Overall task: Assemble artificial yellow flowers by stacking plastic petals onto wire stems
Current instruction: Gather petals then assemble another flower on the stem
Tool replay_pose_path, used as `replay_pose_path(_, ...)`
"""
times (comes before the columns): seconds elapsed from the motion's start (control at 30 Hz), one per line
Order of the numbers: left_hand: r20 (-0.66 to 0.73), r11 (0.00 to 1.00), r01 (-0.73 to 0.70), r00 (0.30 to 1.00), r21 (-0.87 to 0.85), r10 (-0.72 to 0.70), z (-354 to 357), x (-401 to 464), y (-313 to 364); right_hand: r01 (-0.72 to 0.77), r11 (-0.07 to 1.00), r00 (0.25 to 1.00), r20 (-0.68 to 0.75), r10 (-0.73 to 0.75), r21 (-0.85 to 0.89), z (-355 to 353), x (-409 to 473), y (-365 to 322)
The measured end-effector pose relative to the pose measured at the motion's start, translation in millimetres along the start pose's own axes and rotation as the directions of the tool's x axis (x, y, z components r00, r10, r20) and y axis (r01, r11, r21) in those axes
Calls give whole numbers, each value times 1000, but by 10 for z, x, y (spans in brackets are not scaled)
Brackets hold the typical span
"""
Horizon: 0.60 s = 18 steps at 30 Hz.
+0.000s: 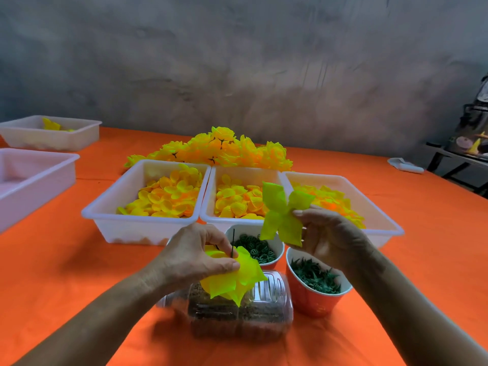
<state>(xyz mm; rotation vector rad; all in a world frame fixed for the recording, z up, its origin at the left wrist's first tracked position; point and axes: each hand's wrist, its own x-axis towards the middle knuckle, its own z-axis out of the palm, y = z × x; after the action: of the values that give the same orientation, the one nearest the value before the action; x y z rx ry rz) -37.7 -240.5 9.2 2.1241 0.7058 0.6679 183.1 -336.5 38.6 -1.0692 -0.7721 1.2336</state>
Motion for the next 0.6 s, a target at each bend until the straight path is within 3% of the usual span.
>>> replay_pose_path(0.37, -13, 997, 53, 998, -54, -54, -36, 5, 42, 72, 959, 992, -82, -97, -273, 314, -87, -16)
replay_pose_path(0.6, -12, 994, 75, 997, -83, -76, -86, -7, 61, 90, 961, 991, -77, -113, -260, 430, -96, -76)
